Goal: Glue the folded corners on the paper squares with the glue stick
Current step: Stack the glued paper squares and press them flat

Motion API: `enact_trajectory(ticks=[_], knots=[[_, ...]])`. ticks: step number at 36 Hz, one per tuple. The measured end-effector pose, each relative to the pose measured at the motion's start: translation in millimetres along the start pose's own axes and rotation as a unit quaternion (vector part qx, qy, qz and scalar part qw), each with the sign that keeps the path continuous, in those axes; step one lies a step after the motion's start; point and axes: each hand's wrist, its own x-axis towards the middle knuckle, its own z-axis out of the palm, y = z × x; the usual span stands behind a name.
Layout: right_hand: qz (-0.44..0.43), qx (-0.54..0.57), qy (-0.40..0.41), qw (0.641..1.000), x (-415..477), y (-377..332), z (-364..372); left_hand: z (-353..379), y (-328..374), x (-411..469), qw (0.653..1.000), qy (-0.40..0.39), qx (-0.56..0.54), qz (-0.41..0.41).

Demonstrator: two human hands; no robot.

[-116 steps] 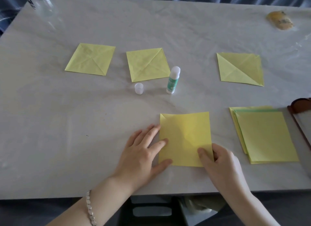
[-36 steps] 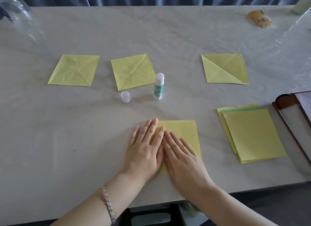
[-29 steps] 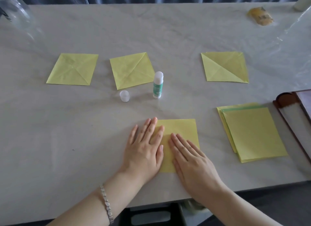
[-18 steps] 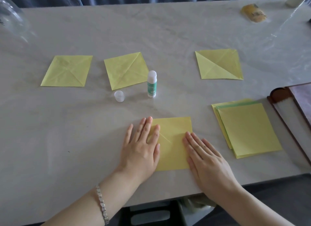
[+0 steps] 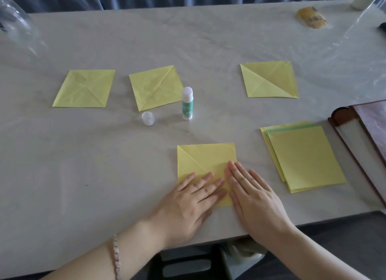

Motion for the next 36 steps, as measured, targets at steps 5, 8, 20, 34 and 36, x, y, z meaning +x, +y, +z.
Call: enact_trajectory(ticks=[5, 8, 20, 34, 36], knots=[[0.000, -0.011, -0.016, 1.000, 1, 1, -2, -4, -6, -9, 1.000, -0.022, 0.001, 0.016], [0.001, -0.017, -0.030, 0.999, 1, 0, -3, -8, -10, -18, 0.999, -0.038, -0.003, 0.018], [-0.004, -0.024, -0.052, 0.998, 2, 1, -5, -22, -32, -62, 0.998, -0.064, -0.022, -0.013], [0.004, -0.015, -0.052, 0.999, 2, 0, -8, -24, -14, 4, 0.966, 0.210, -0.048, -0.143], [0.003, -0.010, -0.049, 0.999, 2, 0, -8, -20, -7, 18, 0.973, 0.177, -0.043, -0.143]])
